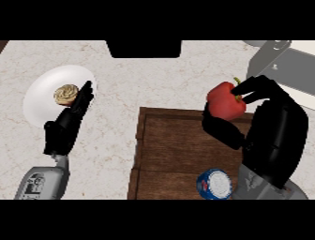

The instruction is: Pick the bell pepper from the tray and place it in the tiered shelf

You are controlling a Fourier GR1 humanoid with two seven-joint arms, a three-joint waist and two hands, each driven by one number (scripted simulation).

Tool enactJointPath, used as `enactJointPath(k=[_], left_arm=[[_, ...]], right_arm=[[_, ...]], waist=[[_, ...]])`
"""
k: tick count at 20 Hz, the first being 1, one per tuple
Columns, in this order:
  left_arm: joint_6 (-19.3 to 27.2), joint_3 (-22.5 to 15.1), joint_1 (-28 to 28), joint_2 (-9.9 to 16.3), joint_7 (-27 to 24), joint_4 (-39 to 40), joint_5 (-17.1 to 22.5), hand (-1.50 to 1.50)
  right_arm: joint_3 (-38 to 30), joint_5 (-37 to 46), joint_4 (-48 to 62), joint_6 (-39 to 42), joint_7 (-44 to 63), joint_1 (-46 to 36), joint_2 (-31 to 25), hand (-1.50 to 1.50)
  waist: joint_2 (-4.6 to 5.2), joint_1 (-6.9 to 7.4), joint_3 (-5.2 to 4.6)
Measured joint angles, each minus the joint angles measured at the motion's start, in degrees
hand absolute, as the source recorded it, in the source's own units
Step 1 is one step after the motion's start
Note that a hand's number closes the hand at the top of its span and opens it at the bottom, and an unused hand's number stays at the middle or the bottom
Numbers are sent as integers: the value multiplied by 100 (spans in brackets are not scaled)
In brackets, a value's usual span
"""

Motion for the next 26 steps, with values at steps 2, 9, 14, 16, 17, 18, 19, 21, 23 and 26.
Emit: enactJointPath(k=[2,9,14,16,17,18,19,21,23,26], left_arm=[[50,-58,60,-60,-52,-2,-56,0],[24,-48,107,-43,-227,124,-81,0],[1,-105,150,-87,-50,-88,-64,0],[28,-130,135,-110,81,-175,-86,0],[44,-141,161,-128,45,-164,-100,0],[67,-169,199,-157,-4,-157,-126,0],[93,-180,190,-173,-6,-150,-153,0],[91,-196,203,-179,-21,-141,-172,0],[41,-127,112,-135,-3,-96,-118,0],[65,-136,105,-152,-117,17,-169,0]], right_arm=[[-176,201,-216,247,36,-176,-27,150],[-990,703,-529,1023,3,-949,-150,150],[-1631,681,-456,1404,-133,-1427,-308,150],[-1846,701,-424,1519,-162,-1622,-385,150],[-2016,617,-428,1587,-222,-1685,-481,150],[-2180,567,-394,1631,-269,-1762,-587,150],[-2303,543,-323,1690,-292,-1918,-667,150],[-2546,501,-129,1704,-345,-2103,-827,150],[-2736,445,3,1788,-375,-2312,-1020,150],[-3003,305,227,1757,-490,-2394,-1254,150]], waist=[[2,3,0],[10,12,0],[14,34,2],[15,36,3],[15,34,2],[16,34,3],[17,35,4],[18,41,3],[20,40,4],[22,39,3]])
